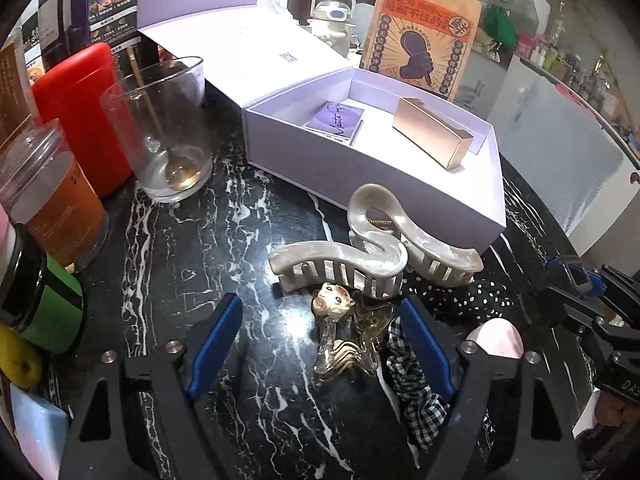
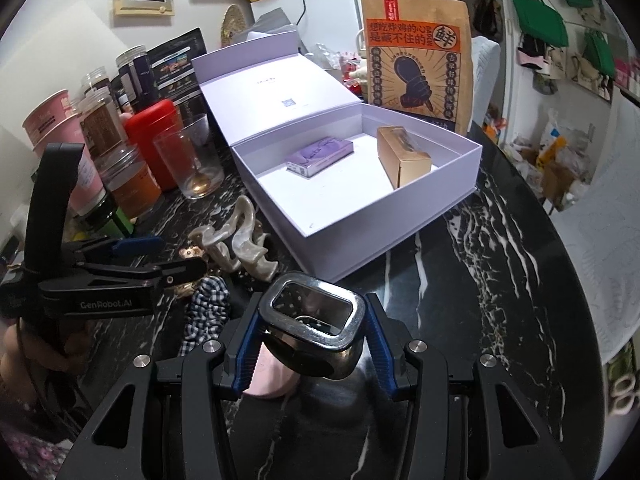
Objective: Organize rigid objects
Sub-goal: 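Grasp the gold figurine clip with the left tool while the right tool holds the black item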
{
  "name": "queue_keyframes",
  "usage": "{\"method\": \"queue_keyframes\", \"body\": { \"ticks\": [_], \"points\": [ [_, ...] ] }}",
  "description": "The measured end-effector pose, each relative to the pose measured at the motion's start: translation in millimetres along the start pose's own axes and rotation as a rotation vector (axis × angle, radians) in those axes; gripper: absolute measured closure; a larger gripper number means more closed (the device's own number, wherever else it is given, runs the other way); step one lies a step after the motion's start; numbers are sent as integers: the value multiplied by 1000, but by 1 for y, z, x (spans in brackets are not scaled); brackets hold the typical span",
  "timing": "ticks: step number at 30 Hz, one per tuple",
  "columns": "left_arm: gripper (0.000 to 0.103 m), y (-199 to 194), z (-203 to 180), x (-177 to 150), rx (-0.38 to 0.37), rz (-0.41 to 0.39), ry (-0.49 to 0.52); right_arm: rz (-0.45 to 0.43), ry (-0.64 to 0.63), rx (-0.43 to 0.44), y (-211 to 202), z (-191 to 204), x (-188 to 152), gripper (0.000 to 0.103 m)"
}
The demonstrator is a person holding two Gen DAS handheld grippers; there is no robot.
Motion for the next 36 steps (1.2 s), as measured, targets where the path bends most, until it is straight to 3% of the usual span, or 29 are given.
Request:
{"method": "queue_keyframes", "body": {
  "ticks": [3, 11, 16, 21, 36],
  "points": [
    [45, 5, 1, -1, -3, 17, -8, 0, 4, 0, 0, -1, 0, 55],
    [46, 19, 0, -6, -45, 54, -16, 7, 21, -15, 0, -5, -2, 55],
    [68, 18, 0, -8, -7, 52, -10, 15, 29, -13, 1, -6, -3, 55],
    [68, 14, 3, -12, -34, 51, -43, 13, 28, -12, 1, -5, -3, 55],
    [68, -35, -6, -18, -12, -28, -23, -9, -7, 21, -11, 12, -9, 55]
  ]
}}
Point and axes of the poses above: each gripper's, at about its wrist camera, not at the fingertips, and y roughly the way its jaws point, z to its left, x to its top, the point moved 3 cm from there along y, roughly the way its jaws point, and after that the axes turned 7 degrees about y, right-handed, at the moved point
